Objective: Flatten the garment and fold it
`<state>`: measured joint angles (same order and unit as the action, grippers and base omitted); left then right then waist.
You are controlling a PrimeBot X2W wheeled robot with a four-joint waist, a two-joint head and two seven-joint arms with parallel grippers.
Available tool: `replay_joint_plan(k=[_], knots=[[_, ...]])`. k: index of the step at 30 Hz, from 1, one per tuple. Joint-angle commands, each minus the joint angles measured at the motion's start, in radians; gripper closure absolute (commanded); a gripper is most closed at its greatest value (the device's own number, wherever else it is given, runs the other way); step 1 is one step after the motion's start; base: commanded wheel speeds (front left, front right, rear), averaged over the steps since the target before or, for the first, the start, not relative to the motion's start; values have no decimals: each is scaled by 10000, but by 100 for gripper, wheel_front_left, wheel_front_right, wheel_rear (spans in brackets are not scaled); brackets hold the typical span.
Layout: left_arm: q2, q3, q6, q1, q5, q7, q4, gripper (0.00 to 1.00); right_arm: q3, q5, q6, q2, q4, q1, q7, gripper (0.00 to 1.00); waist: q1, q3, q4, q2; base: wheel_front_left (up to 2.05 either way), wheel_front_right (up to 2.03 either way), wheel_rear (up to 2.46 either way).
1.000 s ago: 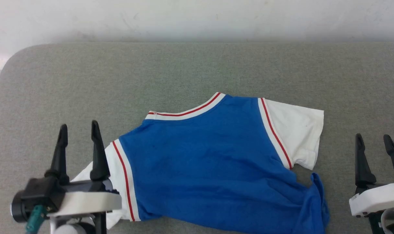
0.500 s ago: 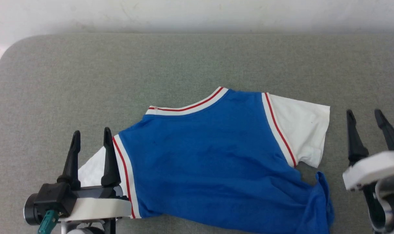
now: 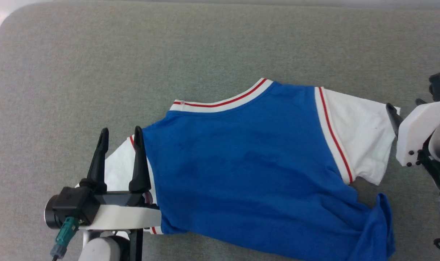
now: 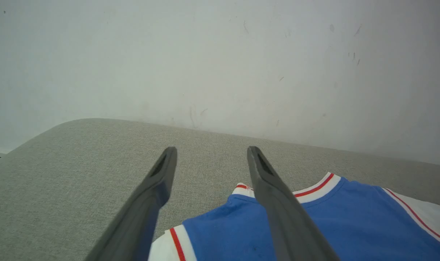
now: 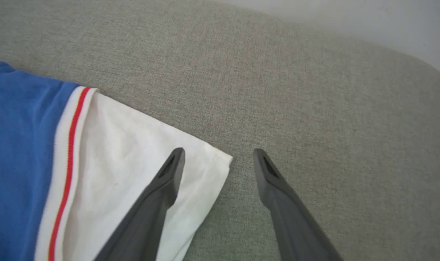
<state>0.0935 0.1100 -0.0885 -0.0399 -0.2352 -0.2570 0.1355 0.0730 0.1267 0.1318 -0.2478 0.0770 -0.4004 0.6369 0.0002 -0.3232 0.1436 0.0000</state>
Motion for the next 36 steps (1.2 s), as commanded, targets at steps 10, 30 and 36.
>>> replay_joint_plan(k=[10,30,36], knots=[[-333,-227,420,-471,209,-47,-237,0,395,461,-11,-377,903,-28,1125,0,-2,-809,804,0,0,0,0],[-389,-746,649,144,517,-47,-434,0,2311,-28,-11,-103,196,868,-1142,100,-2,505,384,0,0,0,0],[229,-669,1124,222,598,429,-934,0,3048,-299,-11,-291,102,1345,-1680,100,-2,603,274,0,0,0,0]])
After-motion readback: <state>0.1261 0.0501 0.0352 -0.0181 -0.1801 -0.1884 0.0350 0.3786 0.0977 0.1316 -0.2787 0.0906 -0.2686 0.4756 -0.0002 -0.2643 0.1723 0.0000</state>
